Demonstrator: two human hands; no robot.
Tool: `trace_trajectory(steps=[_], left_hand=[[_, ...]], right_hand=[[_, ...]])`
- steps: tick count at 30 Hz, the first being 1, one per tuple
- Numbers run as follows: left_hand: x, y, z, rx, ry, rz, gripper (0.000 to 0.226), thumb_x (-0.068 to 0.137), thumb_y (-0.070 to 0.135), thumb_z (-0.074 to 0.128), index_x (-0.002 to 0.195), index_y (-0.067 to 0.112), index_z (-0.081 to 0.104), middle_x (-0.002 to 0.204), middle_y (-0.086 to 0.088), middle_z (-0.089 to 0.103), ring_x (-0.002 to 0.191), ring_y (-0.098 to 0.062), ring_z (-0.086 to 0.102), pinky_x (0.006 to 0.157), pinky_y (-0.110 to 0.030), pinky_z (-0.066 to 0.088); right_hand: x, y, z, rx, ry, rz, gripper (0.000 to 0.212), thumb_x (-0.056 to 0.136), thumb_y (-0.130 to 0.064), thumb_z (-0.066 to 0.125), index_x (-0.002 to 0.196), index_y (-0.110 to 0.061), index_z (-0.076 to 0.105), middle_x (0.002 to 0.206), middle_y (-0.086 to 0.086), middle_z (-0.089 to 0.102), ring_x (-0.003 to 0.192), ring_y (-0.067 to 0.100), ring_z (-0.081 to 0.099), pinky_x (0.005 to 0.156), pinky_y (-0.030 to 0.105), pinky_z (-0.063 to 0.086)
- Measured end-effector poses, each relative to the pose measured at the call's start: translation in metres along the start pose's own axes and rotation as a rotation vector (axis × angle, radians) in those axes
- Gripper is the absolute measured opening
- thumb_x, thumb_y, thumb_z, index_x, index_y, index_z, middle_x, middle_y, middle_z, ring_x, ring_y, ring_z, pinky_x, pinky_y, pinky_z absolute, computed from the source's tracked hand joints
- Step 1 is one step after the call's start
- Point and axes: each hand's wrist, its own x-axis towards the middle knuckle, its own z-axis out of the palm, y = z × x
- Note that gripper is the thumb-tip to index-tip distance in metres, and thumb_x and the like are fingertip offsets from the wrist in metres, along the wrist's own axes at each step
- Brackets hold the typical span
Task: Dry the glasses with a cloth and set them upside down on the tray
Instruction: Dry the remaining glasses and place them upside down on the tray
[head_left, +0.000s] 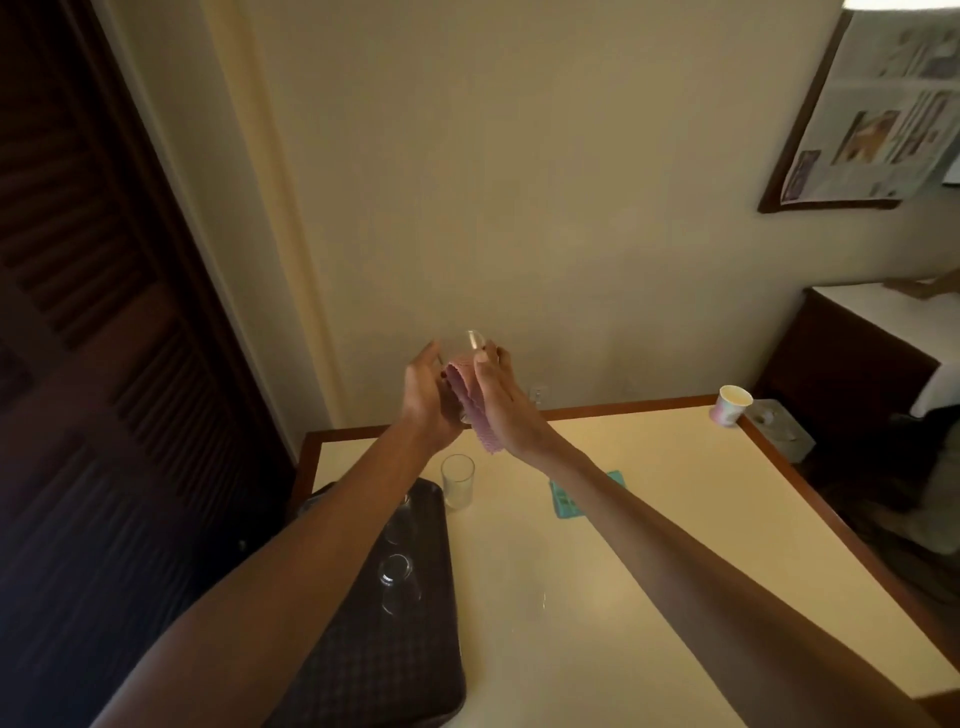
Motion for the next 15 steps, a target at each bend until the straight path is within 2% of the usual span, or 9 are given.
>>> trace_trajectory(steps=[1, 3, 5, 6, 8, 11, 13, 15], left_hand=[[0.001, 0.000, -0.002, -0.018, -0.013, -0.014, 0.074, 0.105, 0.059, 0.029, 0.141, 0.003, 0.061, 0.141, -0.020, 0.062, 0.134, -0.035, 0.058, 0.117, -0.048, 0.041], [0.002, 0.002, -0.002, -0.030, -0.024, -0.015, 0.071, 0.107, 0.058, 0.028, 0.138, 0.004, 0.063, 0.131, -0.016, 0.069, 0.122, -0.031, 0.066, 0.106, -0.043, 0.051], [-0.002, 0.002, 0.002, -0.029, -0.028, 0.004, 0.064, 0.109, 0.053, 0.030, 0.127, 0.006, 0.070, 0.116, -0.015, 0.073, 0.110, -0.029, 0.071, 0.094, -0.041, 0.056], [-0.004, 0.001, 0.003, -0.031, -0.022, 0.023, 0.059, 0.109, 0.048, 0.032, 0.122, 0.006, 0.071, 0.112, -0.016, 0.073, 0.106, -0.029, 0.072, 0.089, -0.040, 0.058], [-0.008, -0.005, 0.006, -0.027, -0.031, 0.057, 0.052, 0.109, 0.041, 0.037, 0.123, 0.003, 0.070, 0.111, -0.019, 0.071, 0.103, -0.030, 0.072, 0.084, -0.042, 0.059], [-0.009, -0.012, 0.007, -0.059, -0.050, 0.053, 0.050, 0.107, 0.041, 0.044, 0.134, 0.005, 0.067, 0.125, -0.019, 0.069, 0.118, -0.034, 0.067, 0.100, -0.046, 0.055], [-0.006, -0.010, 0.006, -0.056, -0.050, 0.079, 0.049, 0.108, 0.044, 0.044, 0.134, 0.010, 0.068, 0.134, -0.015, 0.068, 0.127, -0.031, 0.063, 0.111, -0.047, 0.049], [-0.004, -0.002, 0.002, -0.048, -0.008, 0.091, 0.050, 0.109, 0.047, 0.041, 0.131, 0.013, 0.070, 0.131, -0.012, 0.071, 0.127, -0.027, 0.065, 0.112, -0.044, 0.049]], right_hand=[[0.001, 0.004, 0.000, -0.019, 0.028, -0.009, 0.049, 0.110, -0.033, 0.029, 0.152, -0.012, 0.018, 0.151, 0.013, 0.039, 0.140, 0.022, 0.042, 0.108, 0.026, 0.042], [0.005, 0.011, 0.000, -0.180, 0.045, -0.026, 0.057, 0.108, -0.033, 0.032, 0.158, -0.009, 0.016, 0.162, 0.012, 0.025, 0.147, 0.028, 0.031, 0.119, 0.040, 0.032], [0.012, 0.009, -0.003, -0.298, 0.099, -0.086, 0.068, 0.104, -0.051, 0.033, 0.159, -0.017, 0.011, 0.162, 0.009, 0.027, 0.141, 0.029, 0.041, 0.115, 0.045, 0.039], [0.016, 0.006, -0.008, -0.350, 0.115, -0.114, 0.071, 0.102, -0.055, 0.032, 0.160, -0.021, 0.009, 0.162, 0.007, 0.029, 0.137, 0.029, 0.047, 0.111, 0.046, 0.044], [0.025, -0.002, -0.016, -0.377, 0.127, -0.125, 0.069, 0.102, -0.054, 0.037, 0.160, -0.025, 0.011, 0.163, 0.004, 0.028, 0.139, 0.029, 0.046, 0.112, 0.046, 0.043], [0.036, 0.001, -0.016, -0.260, 0.204, -0.109, 0.069, 0.100, -0.060, 0.037, 0.158, -0.026, 0.022, 0.159, 0.003, 0.035, 0.141, 0.025, 0.043, 0.112, 0.048, 0.043], [0.033, 0.004, -0.002, -0.128, 0.276, -0.131, 0.065, 0.099, -0.064, 0.033, 0.148, -0.021, 0.035, 0.141, 0.004, 0.054, 0.124, 0.020, 0.058, 0.100, 0.045, 0.053], [0.026, 0.008, 0.011, -0.036, 0.321, -0.137, 0.051, 0.102, -0.058, 0.032, 0.132, -0.019, 0.044, 0.117, 0.001, 0.064, 0.102, 0.013, 0.067, 0.085, 0.041, 0.059]])
